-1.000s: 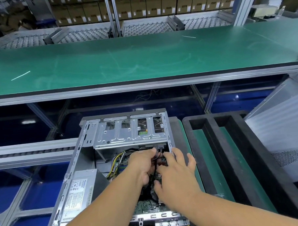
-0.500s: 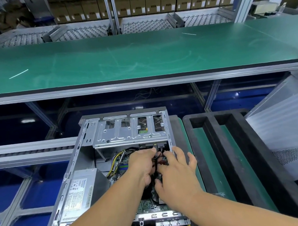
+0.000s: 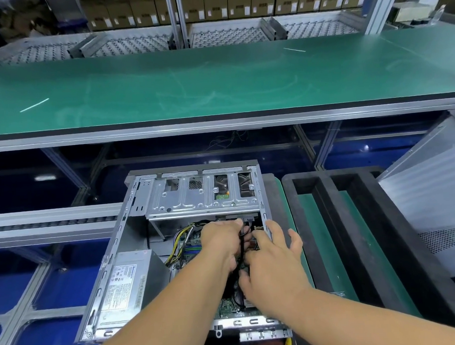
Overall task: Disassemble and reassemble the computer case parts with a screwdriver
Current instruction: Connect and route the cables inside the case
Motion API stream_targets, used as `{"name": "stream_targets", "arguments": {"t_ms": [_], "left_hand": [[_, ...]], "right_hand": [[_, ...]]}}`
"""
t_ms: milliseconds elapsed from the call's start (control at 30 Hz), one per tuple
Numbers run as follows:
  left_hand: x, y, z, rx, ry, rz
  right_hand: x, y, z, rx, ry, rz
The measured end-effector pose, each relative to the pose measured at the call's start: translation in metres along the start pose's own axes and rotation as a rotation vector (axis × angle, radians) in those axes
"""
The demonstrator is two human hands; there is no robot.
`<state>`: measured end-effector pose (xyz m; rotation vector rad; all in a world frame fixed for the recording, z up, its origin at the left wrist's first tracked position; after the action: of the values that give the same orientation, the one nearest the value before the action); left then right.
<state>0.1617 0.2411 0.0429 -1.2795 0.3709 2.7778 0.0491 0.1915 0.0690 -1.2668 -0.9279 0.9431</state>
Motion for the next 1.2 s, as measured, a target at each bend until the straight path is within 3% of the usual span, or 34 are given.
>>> {"name": "stream_targets", "arguments": {"t_ms": [133,200,300,433,533,633,1000,1200], "left_hand": [[-0.003,-0.01,-0.004,0.058,0.047,-0.178],[-0.009,-0.021,-0.003,0.176,0.055,-0.419],[-0.012,-0.038,0.007,0.411,-0.061,-0.505],[-0.007,-0.049,0.02,0.522,-0.017,-0.763],[-0.003,-0.051,0.021,0.466,0.004,-0.745],[-0.002,-0.052,0.019,0.378,0.02,-0.714],[-0.004,-0.048,0.026,0.418,-0.081,-0.402],[-0.017,-0.048,0.028,0.399,-0.003,-0.37]], "right_hand": [[-0.001,-0.002,0.001,-0.005,0.013,-0.016],[-0.003,-0.006,0.004,-0.076,0.03,-0.087],[-0.009,-0.008,0.008,-0.224,0.038,-0.313],[-0.013,-0.008,0.01,-0.267,0.062,-0.434],[-0.013,-0.007,0.01,-0.259,0.064,-0.419],[-0.007,-0.008,0.011,-0.232,0.022,-0.243],[0.011,-0.008,0.001,0.259,-0.237,0.202],[0.014,-0.014,0.006,0.125,-0.215,0.076]]}}
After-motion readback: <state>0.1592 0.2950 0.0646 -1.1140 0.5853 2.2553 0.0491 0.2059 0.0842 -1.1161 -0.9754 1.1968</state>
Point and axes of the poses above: each hand's wrist, its own z-axis away from the middle knuckle, its own y-axis out of the palm, x = y × z, the point moved 4 cm from there along -z, towards the middle knuckle, and after that the axes turned 2 degrees about z, right-handed, at the moved point
